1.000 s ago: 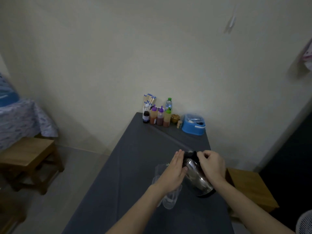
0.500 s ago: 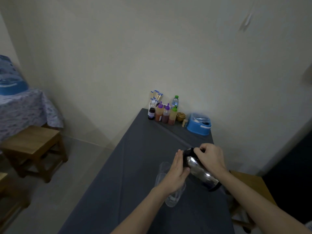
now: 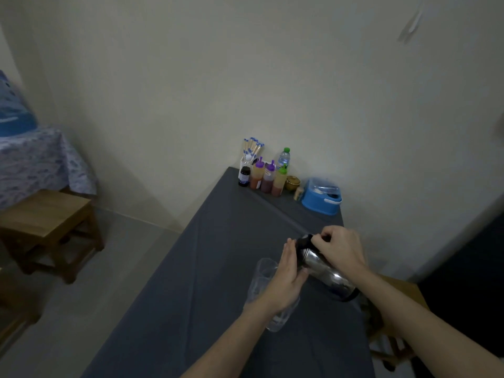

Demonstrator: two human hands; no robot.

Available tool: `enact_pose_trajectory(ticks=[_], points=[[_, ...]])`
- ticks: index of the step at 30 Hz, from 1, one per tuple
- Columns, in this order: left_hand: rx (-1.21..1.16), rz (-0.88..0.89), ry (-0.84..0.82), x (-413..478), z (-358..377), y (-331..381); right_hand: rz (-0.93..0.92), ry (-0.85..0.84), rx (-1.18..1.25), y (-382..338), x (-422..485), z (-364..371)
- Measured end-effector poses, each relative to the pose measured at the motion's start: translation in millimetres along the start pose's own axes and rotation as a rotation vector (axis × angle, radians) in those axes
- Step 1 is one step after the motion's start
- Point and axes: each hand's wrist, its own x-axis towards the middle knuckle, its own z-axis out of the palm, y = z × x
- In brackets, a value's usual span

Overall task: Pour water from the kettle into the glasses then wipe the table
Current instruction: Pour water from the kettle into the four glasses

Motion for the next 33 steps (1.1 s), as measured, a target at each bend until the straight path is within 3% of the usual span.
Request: enact_pose_trajectory(ticks=[19, 33], points=[[-0.079, -0.01, 0.084, 5.3, 2.4, -12.7, -0.214, -0.009, -0.081, -8.3, 17.9, 10.2], [-0.062, -0.006, 0.099, 1.8, 4.1, -4.0, -0.249, 0.03, -0.116, -11.3, 17.0, 3.4]])
